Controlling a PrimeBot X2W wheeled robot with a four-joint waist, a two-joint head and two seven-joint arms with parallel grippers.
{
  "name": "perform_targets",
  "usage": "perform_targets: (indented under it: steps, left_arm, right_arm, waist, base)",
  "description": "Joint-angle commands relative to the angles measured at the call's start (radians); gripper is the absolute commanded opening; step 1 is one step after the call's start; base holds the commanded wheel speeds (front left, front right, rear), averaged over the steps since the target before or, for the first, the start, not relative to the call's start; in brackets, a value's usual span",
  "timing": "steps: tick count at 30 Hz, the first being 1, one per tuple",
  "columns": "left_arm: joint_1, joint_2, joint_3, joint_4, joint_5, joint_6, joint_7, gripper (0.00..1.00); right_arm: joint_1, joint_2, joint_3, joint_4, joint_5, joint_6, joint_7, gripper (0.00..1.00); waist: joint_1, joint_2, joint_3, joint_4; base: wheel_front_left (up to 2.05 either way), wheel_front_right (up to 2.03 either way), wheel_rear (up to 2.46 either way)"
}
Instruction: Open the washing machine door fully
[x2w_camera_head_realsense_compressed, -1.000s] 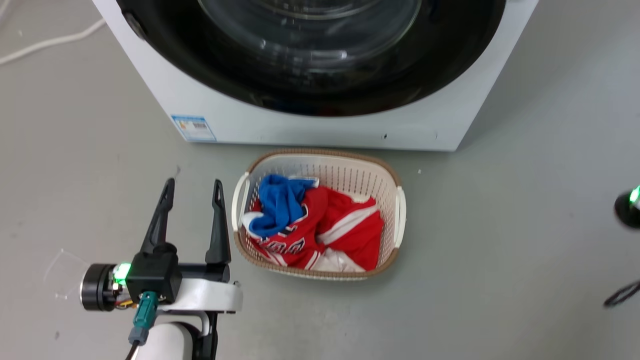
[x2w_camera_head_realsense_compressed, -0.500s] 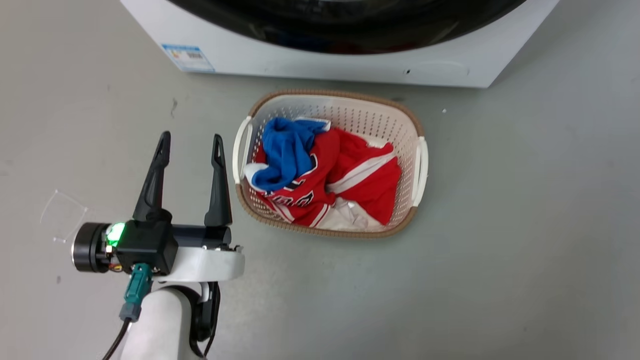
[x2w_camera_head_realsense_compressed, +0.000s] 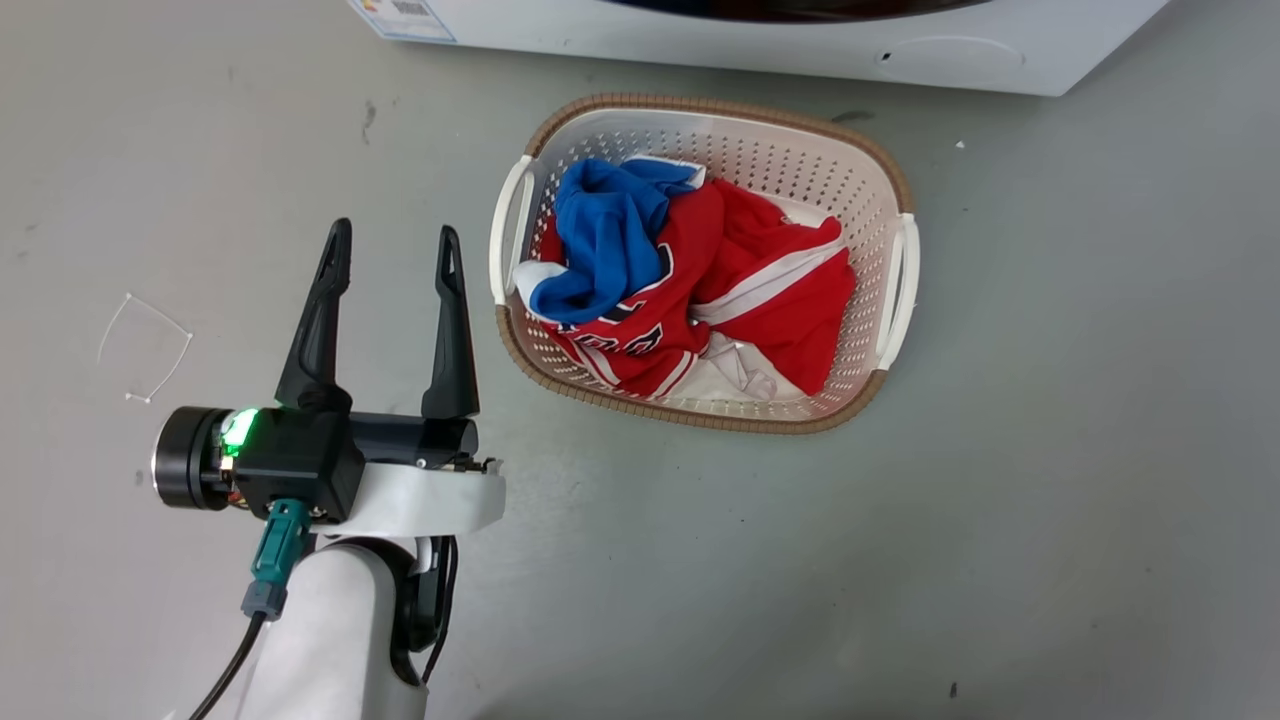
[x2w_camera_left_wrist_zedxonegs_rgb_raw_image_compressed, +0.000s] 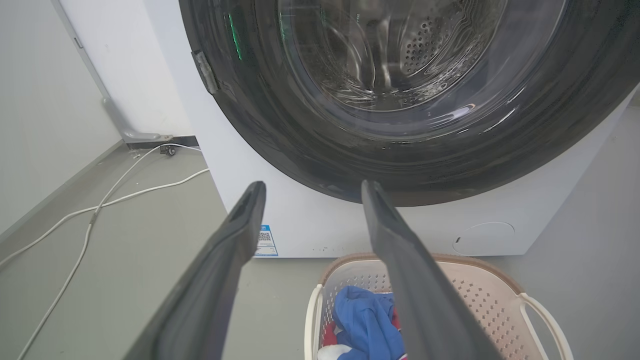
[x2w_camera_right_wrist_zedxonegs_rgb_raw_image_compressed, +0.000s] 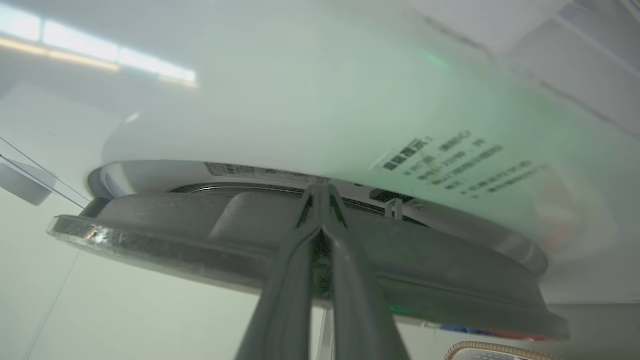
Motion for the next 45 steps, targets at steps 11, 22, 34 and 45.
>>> perform_targets:
  steps: [11,22,34,45]
  left_arm:
    - [-0.021,-0.002,-0.012,0.010,-0.022,0.017,-0.003,1.00]
    - [0.006,-0.002,0.003,0.027,0.000,-0.003,-0.003,1.00]
    - [0.052,-0.001,0.022,0.039,0.019,-0.015,-0.003,1.00]
    - [0.101,0.001,0.031,0.044,0.026,-0.018,-0.003,1.00]
  right_arm:
    - [-0.040,0.006,0.062,0.043,-0.065,0.000,0.067,0.00]
    - [0.077,0.033,0.086,-0.018,-0.064,0.000,0.122,0.00]
    - [0.294,0.077,0.145,-0.167,-0.034,0.001,0.209,0.00]
    - [0.529,0.124,0.213,-0.341,0.010,0.001,0.290,0.00]
  waist:
    - [-0.0001,0.0000,0.007,0.011]
    - [-0.0001,0.0000,-0.061,-0.025]
    - [-0.0001,0.0000,-0.150,-0.045]
    - [-0.0001,0.0000,-0.224,-0.056]
  base:
    - [0.00,0.00,0.00]
    - [0.00,0.00,0.00]
    - [0.00,0.00,0.00]
    - [0.00,0.00,0.00]
